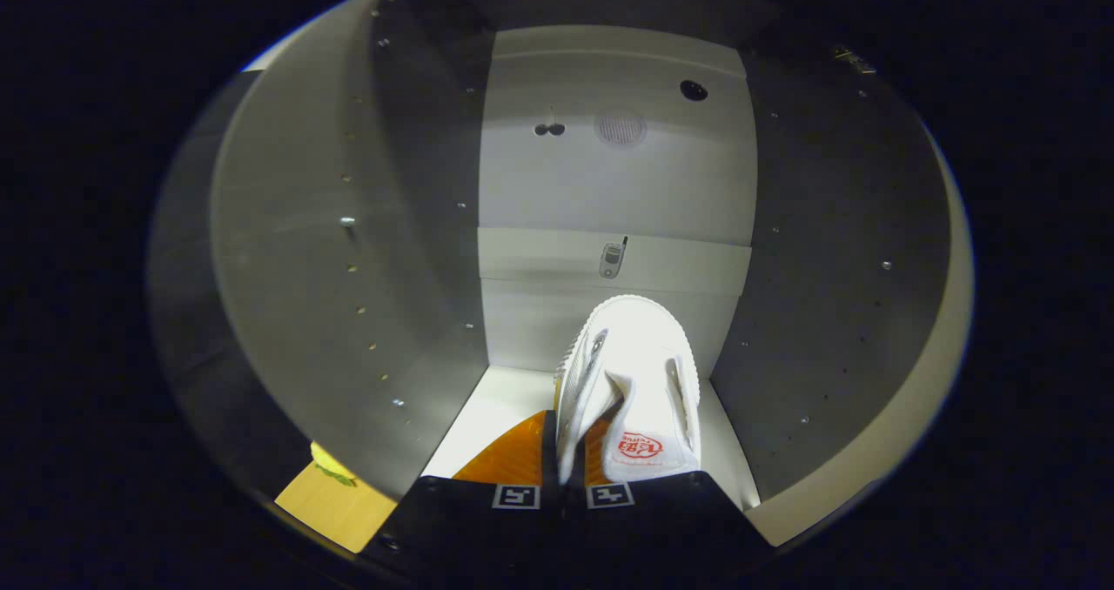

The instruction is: Open the shoe cabinet door, grab the shoes and put them into the shoe cabinet, then close the shoe cabinet door.

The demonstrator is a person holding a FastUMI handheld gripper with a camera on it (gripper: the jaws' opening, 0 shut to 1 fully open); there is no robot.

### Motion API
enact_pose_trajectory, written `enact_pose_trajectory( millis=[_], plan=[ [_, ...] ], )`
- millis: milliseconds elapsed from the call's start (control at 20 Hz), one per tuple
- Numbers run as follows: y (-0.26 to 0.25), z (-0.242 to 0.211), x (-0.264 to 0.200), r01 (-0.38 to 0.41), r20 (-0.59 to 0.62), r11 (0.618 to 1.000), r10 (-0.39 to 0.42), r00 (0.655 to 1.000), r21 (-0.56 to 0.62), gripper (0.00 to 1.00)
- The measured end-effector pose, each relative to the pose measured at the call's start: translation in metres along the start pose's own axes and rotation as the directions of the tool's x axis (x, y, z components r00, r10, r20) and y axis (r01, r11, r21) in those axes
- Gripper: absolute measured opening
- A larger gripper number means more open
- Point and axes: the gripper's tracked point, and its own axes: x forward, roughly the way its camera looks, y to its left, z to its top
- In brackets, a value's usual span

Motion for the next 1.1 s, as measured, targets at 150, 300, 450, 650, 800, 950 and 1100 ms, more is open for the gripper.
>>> enact_pose_trajectory(
  millis=[150, 300, 450, 650, 800, 950, 1100],
  plan=[
    [-0.007, -0.013, 0.039, 0.015, -0.044, 0.999, -0.013, 0.999, 0.030, 0.05],
    [-0.013, -0.036, 0.072, 0.035, -0.099, 0.999, -0.036, 0.994, -0.005, 0.05],
    [-0.009, -0.050, 0.086, 0.021, -0.136, 1.000, -0.021, 0.990, -0.001, 0.05],
    [-0.008, -0.061, 0.102, 0.036, -0.164, 0.999, -0.032, 0.986, 0.025, 0.05],
    [-0.011, -0.065, 0.104, 0.058, -0.179, 0.997, -0.050, 0.983, 0.042, 0.08],
    [-0.007, -0.085, 0.102, 0.046, -0.245, 0.998, -0.035, 0.969, 0.039, 0.15],
    [-0.005, -0.074, 0.088, 0.063, -0.185, 0.998, -0.063, 0.981, -0.005, 0.23]
  ],
)
